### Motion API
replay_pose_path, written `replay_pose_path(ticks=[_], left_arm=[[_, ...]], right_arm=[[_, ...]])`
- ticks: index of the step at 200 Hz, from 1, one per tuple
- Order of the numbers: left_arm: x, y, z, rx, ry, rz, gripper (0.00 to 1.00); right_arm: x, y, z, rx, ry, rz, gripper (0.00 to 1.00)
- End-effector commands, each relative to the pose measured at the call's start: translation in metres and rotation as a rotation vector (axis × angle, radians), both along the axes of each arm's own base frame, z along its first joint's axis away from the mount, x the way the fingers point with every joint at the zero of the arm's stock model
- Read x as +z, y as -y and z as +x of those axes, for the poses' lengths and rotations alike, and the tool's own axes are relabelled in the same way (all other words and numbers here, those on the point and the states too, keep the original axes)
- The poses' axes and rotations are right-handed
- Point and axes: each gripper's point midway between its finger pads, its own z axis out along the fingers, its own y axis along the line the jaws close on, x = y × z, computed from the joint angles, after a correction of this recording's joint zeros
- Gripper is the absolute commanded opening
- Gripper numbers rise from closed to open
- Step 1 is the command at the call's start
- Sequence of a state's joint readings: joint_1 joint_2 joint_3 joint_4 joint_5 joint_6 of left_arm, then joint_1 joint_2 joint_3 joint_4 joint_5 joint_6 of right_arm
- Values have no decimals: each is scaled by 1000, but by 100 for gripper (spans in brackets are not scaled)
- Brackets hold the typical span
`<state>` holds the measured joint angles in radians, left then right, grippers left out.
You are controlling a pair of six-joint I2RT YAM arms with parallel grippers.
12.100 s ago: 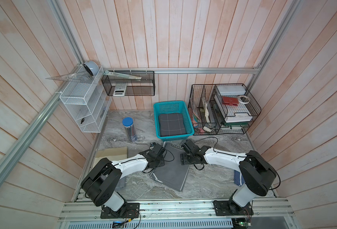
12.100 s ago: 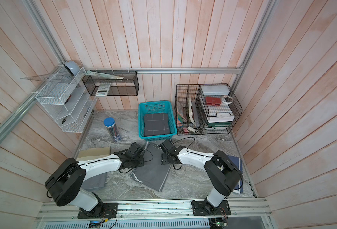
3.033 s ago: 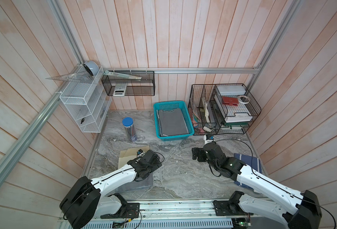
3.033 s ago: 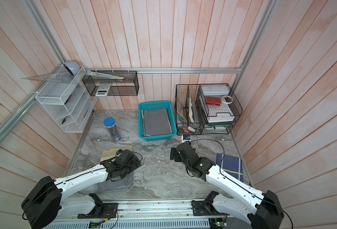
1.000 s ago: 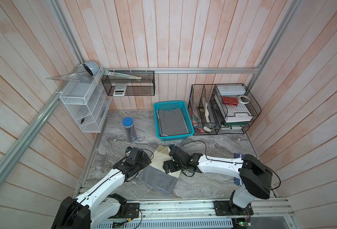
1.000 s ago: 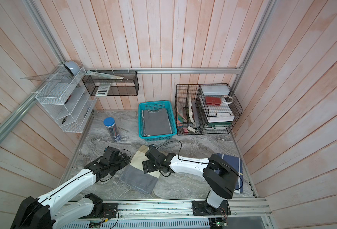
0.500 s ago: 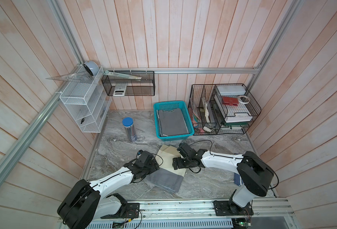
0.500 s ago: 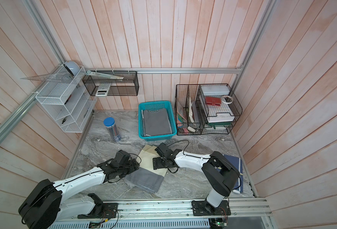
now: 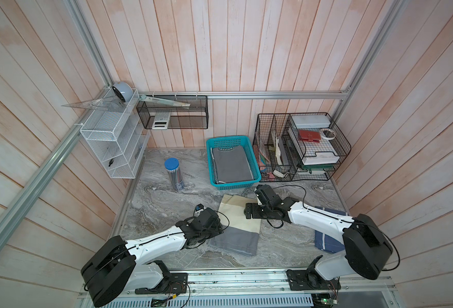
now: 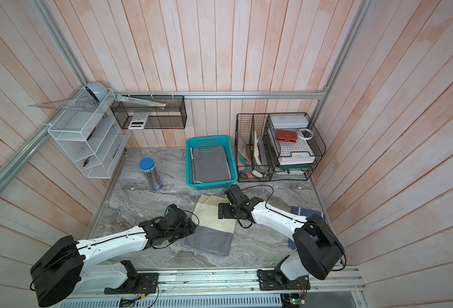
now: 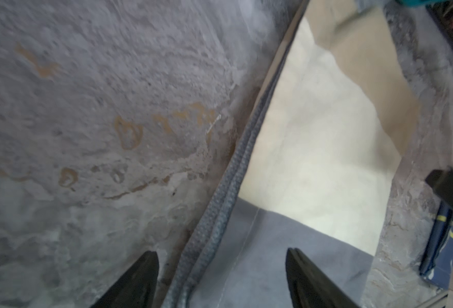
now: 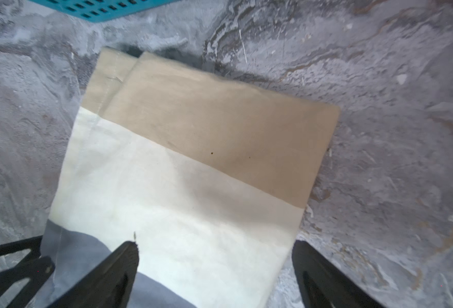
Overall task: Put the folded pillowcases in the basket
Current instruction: Move the pillowcase to the center of the board, then pick up the pillowcase at the center of the board.
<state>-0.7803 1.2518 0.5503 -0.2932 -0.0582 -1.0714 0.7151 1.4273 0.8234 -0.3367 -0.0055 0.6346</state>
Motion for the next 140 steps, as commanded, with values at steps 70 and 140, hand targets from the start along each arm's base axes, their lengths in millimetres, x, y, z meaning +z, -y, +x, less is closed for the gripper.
replay_pose_path(ticks=[70,140], left_arm=[[-7,22,54,-93,-12,42,78],[-33,42,49,-126,-61,47,62]], right_arm=[[-38,18,-38,-117,-101,113,91],[-53,17,-42,-113,-127,114,72]])
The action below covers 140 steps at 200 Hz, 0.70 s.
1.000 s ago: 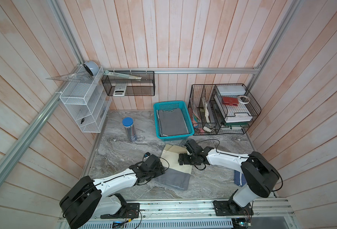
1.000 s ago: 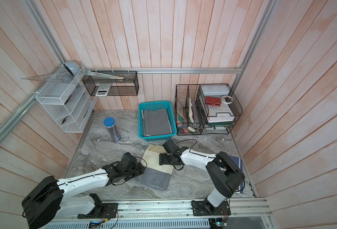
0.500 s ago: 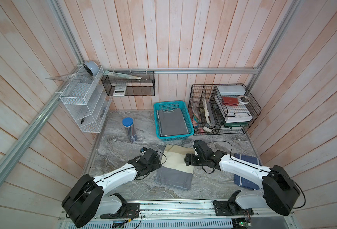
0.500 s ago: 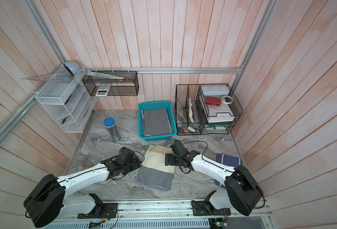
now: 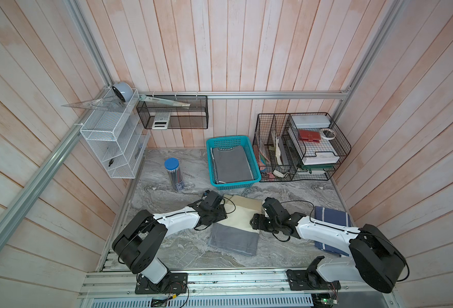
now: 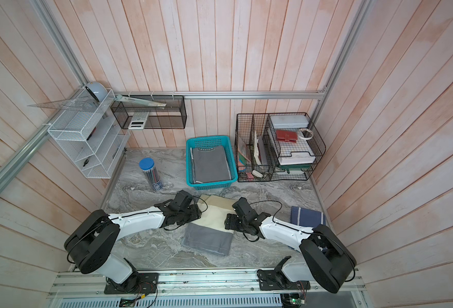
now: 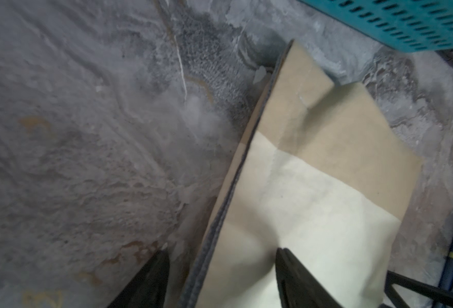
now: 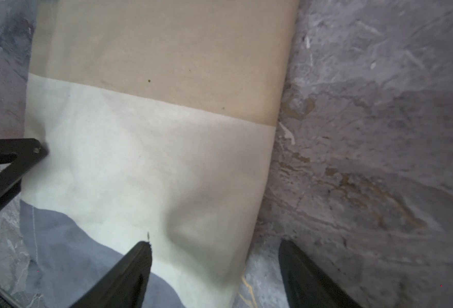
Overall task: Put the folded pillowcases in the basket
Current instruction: Pick up the pillowcase at the center of the board.
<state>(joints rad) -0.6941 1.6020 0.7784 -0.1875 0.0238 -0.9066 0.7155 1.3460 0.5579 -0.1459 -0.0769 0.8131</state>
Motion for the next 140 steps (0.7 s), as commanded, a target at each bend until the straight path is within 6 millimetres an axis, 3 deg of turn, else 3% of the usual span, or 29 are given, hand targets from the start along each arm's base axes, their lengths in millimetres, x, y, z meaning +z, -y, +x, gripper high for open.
replay_pose_path(ticks=[1,34,64,88,110,140], left_arm=[[-17,4,-14,-29,-60,22,61],[-17,13,-20,-38,-61,15,49],[-10,21,-26,-38,-46,64,44],[-3,28,-29,-33,-38,51,32],[2,21,-30,15,-20,42,26],[10,9,-29,67,9,48,16]], right_arm=[[-9,-1,-3,3,-25,-1,72],[-9,-3,0,2,-20,1,60],[-13,-6,1,3,-34,-1,52],[-17,-2,1,-23,-44,-13,42],[-12,1,2,-40,-26,-10,35],[-2,4,5,-36,4,-22,17]])
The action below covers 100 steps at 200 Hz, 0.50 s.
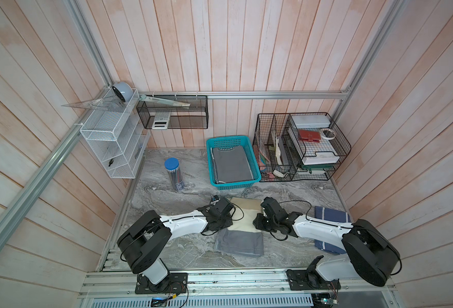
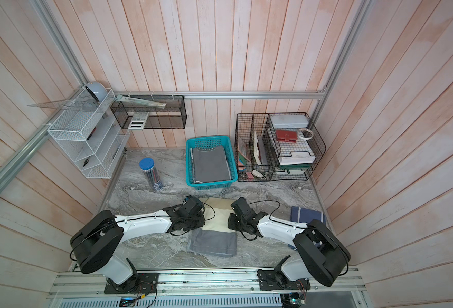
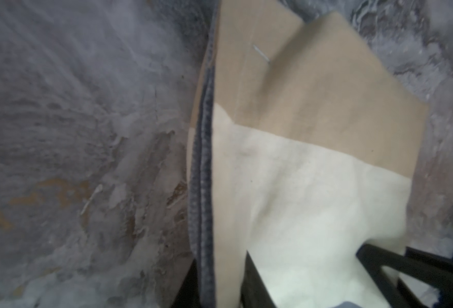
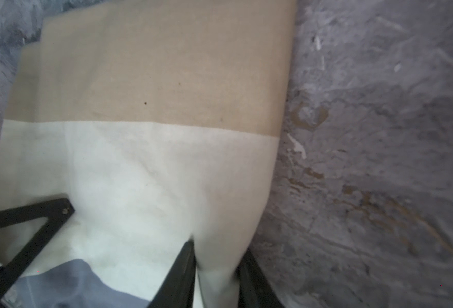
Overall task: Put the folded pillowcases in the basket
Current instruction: Pick up the pillowcase at the center of the board.
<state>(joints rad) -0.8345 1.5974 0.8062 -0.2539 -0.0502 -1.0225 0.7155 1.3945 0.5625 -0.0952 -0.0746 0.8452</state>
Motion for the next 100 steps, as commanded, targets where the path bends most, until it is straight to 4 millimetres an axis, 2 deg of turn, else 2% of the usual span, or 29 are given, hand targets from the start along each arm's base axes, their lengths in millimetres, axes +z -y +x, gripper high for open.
replay_pose_path(ticks=[1,32,69,100], left_arm=[[8,-17,0,70,32,23,16],[17,-22,1,93,60,14,9],[25,-22,-1,109,81,-1,1],[43,-29,-2,130,123,-9,0]], right_arm=[[4,9,-1,-8,11,-36,16],[14,5,1,8,31,-44,0],[32,-5,4,32,73,-50,0],[68,-11,8,53,146,-54,0]])
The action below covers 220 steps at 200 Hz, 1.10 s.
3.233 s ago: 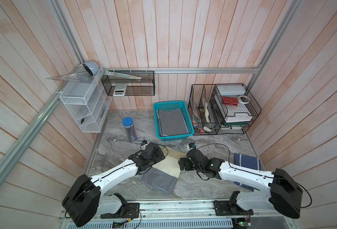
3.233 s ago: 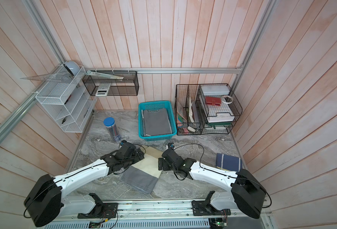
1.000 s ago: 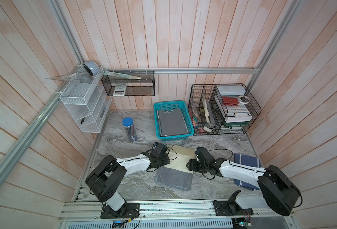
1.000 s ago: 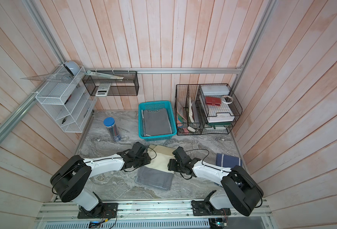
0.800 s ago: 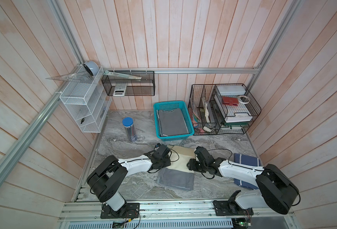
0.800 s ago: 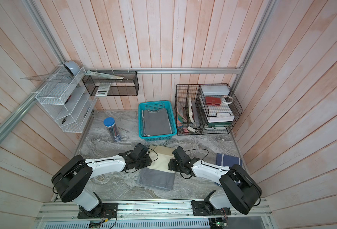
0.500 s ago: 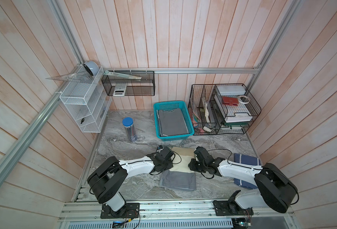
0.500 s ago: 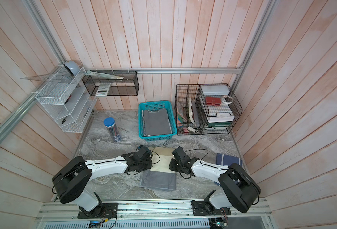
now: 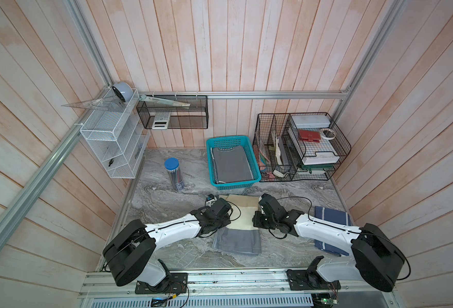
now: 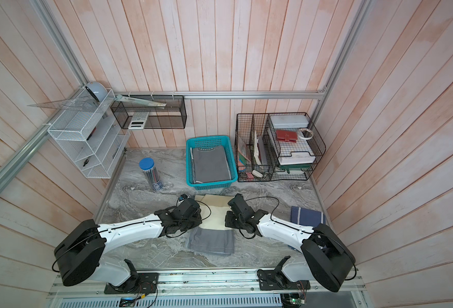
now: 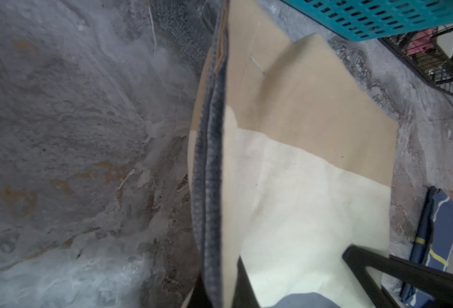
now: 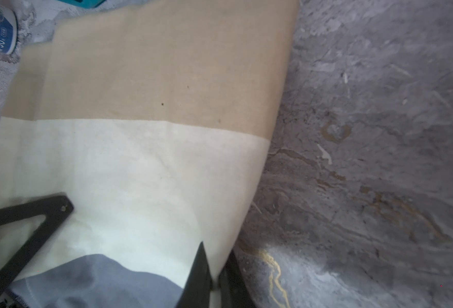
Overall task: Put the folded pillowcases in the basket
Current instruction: Pick up the pillowcase at the center of the board, then place the pillowcase in the basket.
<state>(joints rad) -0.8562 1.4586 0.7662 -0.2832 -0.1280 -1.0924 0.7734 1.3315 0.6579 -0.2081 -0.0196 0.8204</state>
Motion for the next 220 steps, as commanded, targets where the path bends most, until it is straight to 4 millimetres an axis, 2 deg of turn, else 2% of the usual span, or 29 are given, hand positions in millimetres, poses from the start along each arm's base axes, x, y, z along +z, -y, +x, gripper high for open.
replay_pose_path(ticks=[1,38,65,103,142,164,195,220], left_arm=[[14,-18,1,54,51,28,0],[58,-37,11,91,206,37,0],[93,-43,21,114,310,14,0],[137,-54,55,163,378,11,0],[186,-54,102,168,456,27,0],[196,-50,132,163,445,40,0],[192,-46,172,168,404,29,0],[186,-37,203,171,374,18,0]], right_arm=[[32,3,5,4,76,-38,0],[78,-2,10,15,164,7,0],[112,-8,24,23,257,19,0],[174,-11,61,-1,481,12,0],[204,-9,112,-22,544,-26,0],[218,-8,143,-32,566,-28,0],[236,-4,194,-50,566,-20,0],[240,-1,235,-66,550,-16,0]])
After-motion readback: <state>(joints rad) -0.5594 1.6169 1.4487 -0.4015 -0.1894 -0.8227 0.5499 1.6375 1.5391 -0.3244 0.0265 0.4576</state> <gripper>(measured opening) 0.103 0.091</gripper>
